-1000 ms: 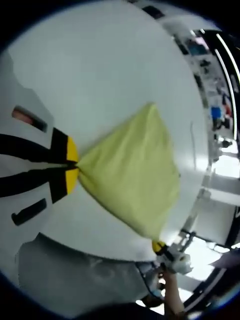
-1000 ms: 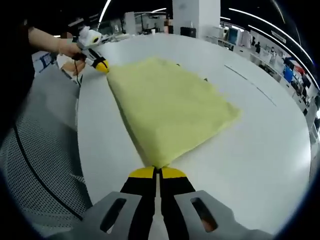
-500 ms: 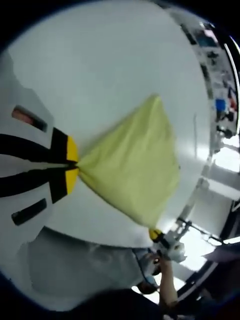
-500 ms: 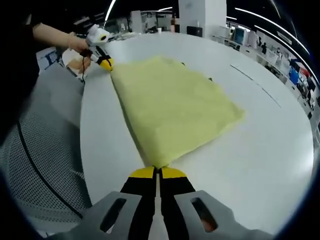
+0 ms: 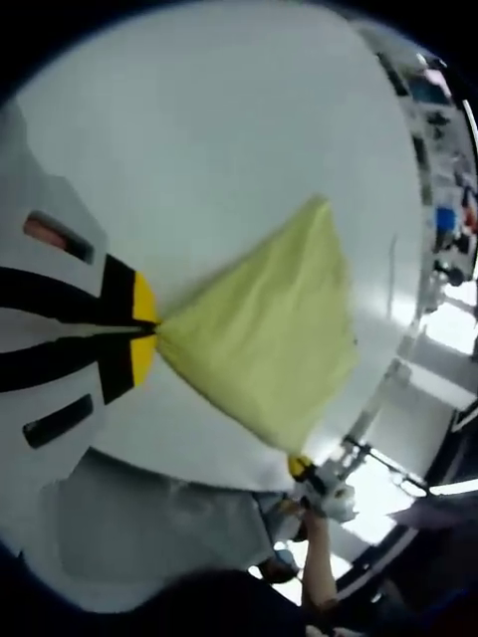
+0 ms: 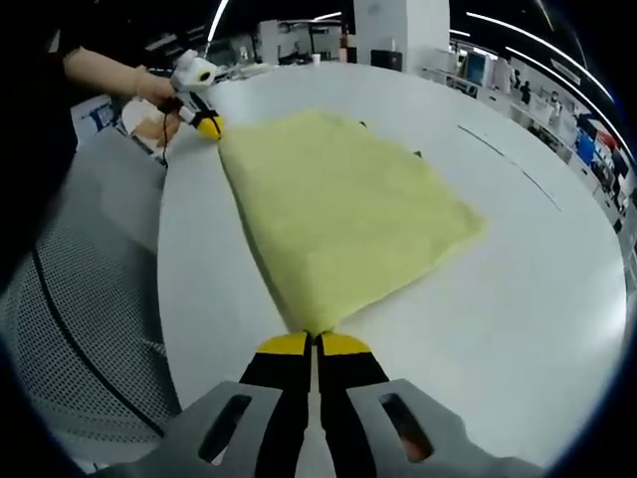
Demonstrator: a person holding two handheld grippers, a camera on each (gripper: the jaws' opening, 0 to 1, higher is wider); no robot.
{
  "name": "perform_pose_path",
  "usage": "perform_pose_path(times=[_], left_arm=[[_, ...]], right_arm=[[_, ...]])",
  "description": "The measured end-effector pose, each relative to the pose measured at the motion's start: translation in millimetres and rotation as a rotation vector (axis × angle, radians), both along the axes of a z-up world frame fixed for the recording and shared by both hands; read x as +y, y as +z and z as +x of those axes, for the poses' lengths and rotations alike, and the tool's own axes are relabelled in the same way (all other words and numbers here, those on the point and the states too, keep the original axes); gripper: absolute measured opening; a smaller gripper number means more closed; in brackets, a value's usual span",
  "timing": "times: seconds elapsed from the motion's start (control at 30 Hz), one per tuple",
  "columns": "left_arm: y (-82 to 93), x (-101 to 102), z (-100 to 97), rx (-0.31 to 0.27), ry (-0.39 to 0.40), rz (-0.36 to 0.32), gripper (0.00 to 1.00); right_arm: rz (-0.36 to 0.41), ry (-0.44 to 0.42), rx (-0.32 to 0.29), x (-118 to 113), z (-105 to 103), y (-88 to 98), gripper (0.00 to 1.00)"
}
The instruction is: Fold the garment on the visible template until the final outline fits inside the template.
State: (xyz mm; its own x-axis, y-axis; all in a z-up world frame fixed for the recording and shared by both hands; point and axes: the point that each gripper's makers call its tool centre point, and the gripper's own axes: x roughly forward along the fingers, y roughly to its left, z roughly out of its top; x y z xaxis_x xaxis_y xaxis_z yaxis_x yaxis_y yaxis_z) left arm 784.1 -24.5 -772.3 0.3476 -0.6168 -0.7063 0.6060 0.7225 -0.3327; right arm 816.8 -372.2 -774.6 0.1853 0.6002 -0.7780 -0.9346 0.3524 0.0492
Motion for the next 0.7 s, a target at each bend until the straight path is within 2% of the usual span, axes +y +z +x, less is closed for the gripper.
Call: perform_pose_path(times=[0.7], left_arm=[[2.0, 0.4, 1.4, 0.015, 0.033, -0.007, 0.00]], right_arm=[[0.017, -0.059, 0.014, -1.9, 1.1, -3.2, 0.03]])
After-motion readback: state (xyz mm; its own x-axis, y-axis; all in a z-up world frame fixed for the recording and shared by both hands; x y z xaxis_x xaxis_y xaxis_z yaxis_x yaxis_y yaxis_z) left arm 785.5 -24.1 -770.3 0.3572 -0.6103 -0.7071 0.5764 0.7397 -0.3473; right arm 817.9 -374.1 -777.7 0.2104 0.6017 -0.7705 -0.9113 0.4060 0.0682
